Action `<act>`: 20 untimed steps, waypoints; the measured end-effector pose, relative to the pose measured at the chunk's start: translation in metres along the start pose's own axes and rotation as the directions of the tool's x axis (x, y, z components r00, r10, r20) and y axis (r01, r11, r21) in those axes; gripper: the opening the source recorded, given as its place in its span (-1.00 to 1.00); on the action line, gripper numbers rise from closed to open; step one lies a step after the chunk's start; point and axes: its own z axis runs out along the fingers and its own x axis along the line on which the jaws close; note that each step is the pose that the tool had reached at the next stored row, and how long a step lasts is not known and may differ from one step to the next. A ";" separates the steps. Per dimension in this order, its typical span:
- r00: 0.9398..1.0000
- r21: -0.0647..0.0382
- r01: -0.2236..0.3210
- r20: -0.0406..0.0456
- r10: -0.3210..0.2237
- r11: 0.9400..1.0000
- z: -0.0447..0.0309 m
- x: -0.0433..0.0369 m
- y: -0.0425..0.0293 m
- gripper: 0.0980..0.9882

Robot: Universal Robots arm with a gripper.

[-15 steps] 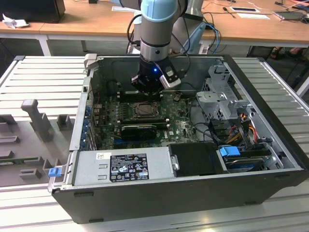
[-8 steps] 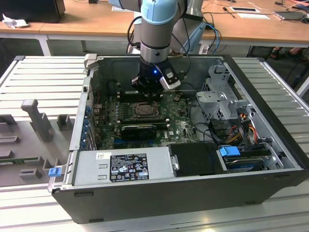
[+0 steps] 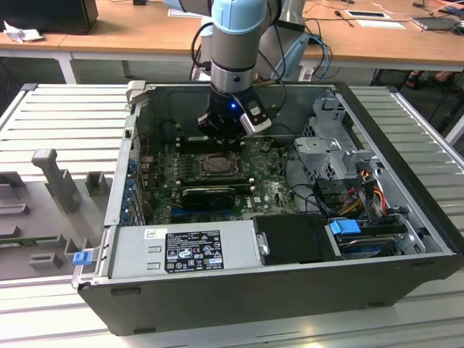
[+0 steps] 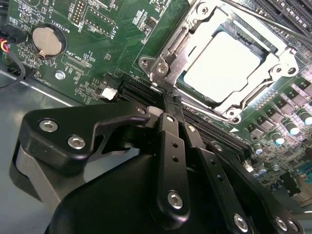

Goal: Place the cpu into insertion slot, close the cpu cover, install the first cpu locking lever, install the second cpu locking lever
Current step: 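Install the first cpu locking lever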

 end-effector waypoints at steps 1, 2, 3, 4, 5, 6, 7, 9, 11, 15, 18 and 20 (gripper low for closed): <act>1.000 0.001 0.000 0.000 0.000 1.000 0.0000 0.0000 0.0000 -0.98; 1.000 0.003 0.000 0.000 0.000 1.000 0.0002 -0.0001 0.0000 -0.98; 1.000 0.005 0.000 0.000 0.000 1.000 0.0006 0.0000 -0.0001 -0.98; 1.000 0.007 0.000 -0.001 0.000 1.000 0.0010 0.0000 -0.0002 -0.98; 1.000 0.008 0.000 -0.001 0.000 1.000 0.0012 0.0000 -0.0003 -0.98; 1.000 0.010 0.000 -0.001 0.000 1.000 0.0014 0.0000 -0.0003 -0.98; 1.000 0.012 0.000 -0.001 0.000 1.000 0.0018 0.0000 -0.0003 -0.98; 1.000 0.013 0.000 0.000 0.000 1.000 0.0029 -0.0001 -0.0002 -0.98; 1.000 0.016 0.000 -0.001 0.000 1.000 0.0035 0.0000 -0.0004 -0.98; 1.000 0.012 0.000 -0.001 0.000 1.000 0.0041 0.0001 -0.0005 -0.98; 1.000 0.012 0.000 -0.001 0.000 1.000 0.0001 0.0000 0.0000 -0.98; 1.000 0.013 0.000 -0.001 0.000 1.000 -0.0086 0.0000 0.0009 -0.98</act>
